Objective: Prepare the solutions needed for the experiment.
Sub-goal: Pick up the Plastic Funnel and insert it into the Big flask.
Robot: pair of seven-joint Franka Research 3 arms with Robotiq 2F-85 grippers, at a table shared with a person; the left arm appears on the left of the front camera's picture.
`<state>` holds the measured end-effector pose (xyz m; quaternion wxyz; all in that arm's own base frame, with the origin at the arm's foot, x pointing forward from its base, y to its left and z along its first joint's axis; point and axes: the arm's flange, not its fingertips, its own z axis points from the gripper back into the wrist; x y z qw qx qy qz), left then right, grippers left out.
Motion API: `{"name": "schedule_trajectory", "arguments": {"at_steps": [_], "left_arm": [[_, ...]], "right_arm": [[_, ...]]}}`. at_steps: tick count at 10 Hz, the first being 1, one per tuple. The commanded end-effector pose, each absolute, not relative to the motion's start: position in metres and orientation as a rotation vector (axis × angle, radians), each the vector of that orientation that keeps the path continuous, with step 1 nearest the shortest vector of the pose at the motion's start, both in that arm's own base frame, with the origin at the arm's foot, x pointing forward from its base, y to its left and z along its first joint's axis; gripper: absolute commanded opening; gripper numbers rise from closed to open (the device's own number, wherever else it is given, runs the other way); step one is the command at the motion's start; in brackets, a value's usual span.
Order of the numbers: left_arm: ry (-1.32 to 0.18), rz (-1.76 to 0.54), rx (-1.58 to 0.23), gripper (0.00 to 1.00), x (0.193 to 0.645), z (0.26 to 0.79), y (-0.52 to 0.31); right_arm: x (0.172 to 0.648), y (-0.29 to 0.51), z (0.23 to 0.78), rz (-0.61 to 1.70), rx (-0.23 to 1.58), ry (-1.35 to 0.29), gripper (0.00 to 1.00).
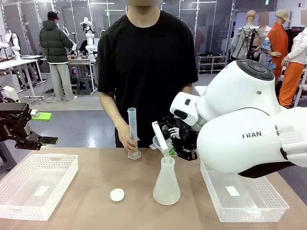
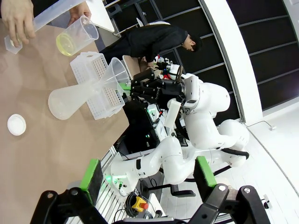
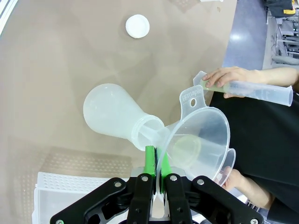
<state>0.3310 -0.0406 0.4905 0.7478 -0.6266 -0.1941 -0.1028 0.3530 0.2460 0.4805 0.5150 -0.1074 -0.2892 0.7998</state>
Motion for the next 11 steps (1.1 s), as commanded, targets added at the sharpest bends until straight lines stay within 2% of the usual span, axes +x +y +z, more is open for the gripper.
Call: {"name": "schedule_trajectory", "arguments": {"at_steps": [1, 6, 9, 11], "left_arm": [[-0.441, -0.233, -1.394, 1.00, 0.333, 0.493, -0.043], [-0.441, -0.233, -1.394, 1.00, 0.333, 0.493, -0.043], [-0.441, -0.233, -1.394, 1.00, 0.333, 0.493, -0.043], [-0.441, -0.233, -1.394, 1.00, 0.333, 0.493, -0.043]], "right_arm": [[0.355, 0.240, 0.474, 1.924, -0.237, -0.735, 0.04], [0.358, 0.234, 0.460, 1.918, -0.193, -0.766, 0.04], [0.358, 0.234, 0.455, 1.919, -0.179, -0.775, 0.18], [0.358, 0.233, 0.453, 1.917, -0.186, -0.770, 0.37]]}}
